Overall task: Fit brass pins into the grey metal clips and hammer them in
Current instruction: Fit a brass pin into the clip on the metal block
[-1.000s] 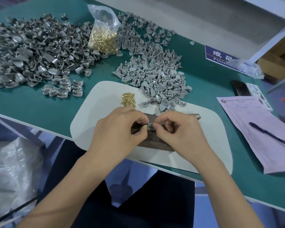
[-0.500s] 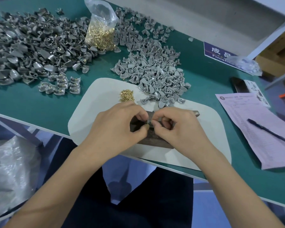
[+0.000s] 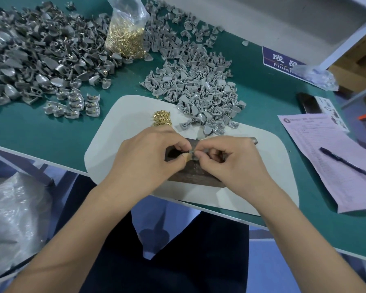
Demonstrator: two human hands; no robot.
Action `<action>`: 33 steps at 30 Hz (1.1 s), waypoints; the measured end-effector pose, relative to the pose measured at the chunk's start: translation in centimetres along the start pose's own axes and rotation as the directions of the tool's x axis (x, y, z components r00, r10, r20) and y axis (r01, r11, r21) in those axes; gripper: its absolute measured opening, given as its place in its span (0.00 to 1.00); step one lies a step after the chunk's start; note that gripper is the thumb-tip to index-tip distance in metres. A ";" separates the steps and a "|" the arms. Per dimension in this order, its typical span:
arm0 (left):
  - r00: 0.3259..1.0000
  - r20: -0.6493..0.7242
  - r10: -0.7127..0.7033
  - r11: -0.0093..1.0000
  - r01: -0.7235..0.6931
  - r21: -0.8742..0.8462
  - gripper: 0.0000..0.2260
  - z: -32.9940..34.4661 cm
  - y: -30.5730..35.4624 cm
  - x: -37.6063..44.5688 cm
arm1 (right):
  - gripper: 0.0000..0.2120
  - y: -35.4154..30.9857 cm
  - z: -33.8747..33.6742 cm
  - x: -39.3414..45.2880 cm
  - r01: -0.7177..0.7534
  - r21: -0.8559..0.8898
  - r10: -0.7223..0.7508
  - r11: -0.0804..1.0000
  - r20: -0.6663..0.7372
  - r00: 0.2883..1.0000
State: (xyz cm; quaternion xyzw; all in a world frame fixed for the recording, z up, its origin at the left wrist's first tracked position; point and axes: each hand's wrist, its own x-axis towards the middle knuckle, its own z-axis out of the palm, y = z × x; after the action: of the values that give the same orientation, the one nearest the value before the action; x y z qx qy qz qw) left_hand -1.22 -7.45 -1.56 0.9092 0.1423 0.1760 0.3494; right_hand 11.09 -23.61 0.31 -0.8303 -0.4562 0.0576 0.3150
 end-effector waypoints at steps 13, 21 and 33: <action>1.000 0.022 0.004 1.000 -0.005 0.018 0.04 -0.3 -0.1 0.4 | 0.08 -3.4 -2.0 1.2 0.204 -0.348 -0.113 0.915 0.264 0.958; 1.000 0.025 -0.006 0.999 0.005 0.041 0.04 -0.4 0.1 0.4 | 0.12 -3.1 -1.6 1.0 0.058 -0.301 -0.013 0.952 0.150 0.989; 1.000 0.016 -0.019 0.998 0.018 0.061 0.03 -0.3 0.3 0.2 | 0.05 -0.5 -0.9 -1.0 -0.049 -0.003 0.047 0.999 -0.180 0.983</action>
State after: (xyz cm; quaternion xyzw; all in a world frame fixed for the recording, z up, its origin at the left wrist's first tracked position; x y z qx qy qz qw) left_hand -1.13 -7.46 -1.09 0.9195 0.1529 0.1610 0.3244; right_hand 10.48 -24.67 1.09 -0.8440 -0.4060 -0.0116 0.3503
